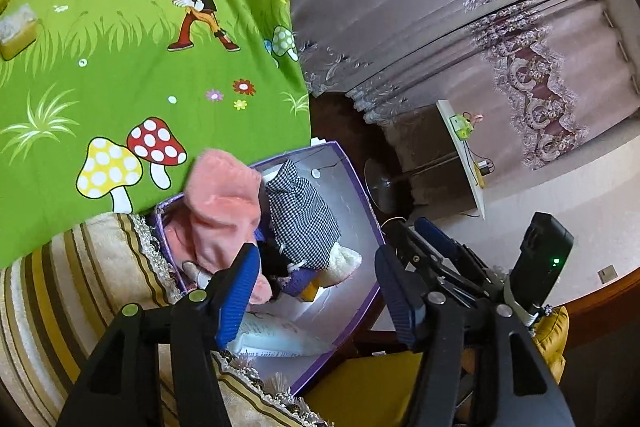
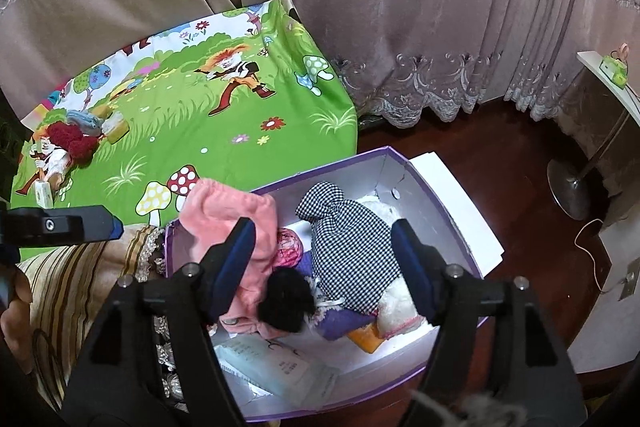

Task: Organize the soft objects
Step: 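Carry the pink towel and black sock into the white box and release both, then move both tools back over the play mat toward the remaining items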

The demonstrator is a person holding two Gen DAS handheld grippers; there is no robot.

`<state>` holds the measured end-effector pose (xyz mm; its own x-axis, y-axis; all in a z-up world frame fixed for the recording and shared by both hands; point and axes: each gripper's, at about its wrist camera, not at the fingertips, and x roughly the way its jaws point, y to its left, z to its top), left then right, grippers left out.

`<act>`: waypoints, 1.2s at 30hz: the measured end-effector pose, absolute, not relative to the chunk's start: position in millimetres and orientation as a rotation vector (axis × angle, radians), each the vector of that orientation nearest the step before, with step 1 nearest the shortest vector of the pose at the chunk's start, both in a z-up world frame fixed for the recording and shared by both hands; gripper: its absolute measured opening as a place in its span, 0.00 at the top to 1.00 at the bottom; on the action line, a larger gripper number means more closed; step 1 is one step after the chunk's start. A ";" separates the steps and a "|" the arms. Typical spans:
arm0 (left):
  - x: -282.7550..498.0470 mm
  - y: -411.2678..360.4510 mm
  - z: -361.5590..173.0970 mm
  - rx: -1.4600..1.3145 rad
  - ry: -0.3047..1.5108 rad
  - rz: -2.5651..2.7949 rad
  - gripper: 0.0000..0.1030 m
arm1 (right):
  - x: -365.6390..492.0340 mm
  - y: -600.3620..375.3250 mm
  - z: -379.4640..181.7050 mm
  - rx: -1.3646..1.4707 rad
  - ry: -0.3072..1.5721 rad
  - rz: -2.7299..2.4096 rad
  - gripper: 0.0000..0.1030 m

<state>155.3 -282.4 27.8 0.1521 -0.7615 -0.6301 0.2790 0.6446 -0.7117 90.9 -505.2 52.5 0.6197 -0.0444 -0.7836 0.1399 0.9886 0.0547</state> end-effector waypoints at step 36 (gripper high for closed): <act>187.0 -114.7 39.6 -0.649 1.017 -0.471 0.41 | 135.4 -408.9 75.3 0.034 0.861 0.082 0.20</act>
